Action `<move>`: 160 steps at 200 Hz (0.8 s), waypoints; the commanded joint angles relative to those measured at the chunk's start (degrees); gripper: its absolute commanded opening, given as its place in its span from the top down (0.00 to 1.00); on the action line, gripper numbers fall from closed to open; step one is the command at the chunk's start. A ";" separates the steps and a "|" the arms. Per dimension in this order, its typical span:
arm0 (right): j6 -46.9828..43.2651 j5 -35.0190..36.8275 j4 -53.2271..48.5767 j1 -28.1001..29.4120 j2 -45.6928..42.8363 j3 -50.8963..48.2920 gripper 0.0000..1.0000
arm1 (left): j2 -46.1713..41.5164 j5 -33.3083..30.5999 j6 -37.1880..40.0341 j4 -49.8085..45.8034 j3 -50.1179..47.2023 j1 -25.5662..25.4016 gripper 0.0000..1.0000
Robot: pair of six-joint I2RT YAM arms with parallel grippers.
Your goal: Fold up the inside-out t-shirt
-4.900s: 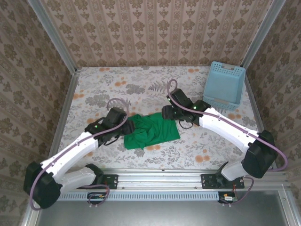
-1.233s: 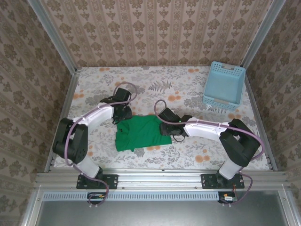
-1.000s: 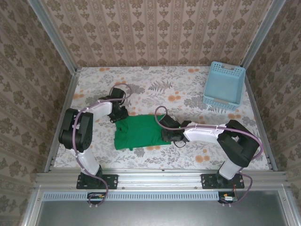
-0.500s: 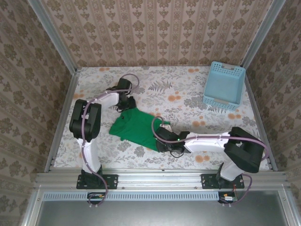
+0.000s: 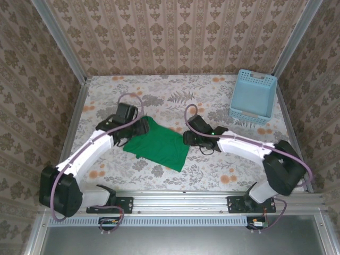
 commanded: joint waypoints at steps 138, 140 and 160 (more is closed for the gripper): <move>5.08 4.40 -3.37 5.24 4.51 -6.75 0.65 | 25.70 7.11 6.18 11.45 1.25 10.17 0.57; 5.54 4.29 -3.47 5.71 4.02 -7.05 0.65 | 26.15 7.42 6.44 11.37 1.88 10.02 0.57; 10.65 3.47 -3.62 11.75 0.28 -9.15 0.65 | 30.76 8.79 9.11 8.80 9.25 7.59 0.59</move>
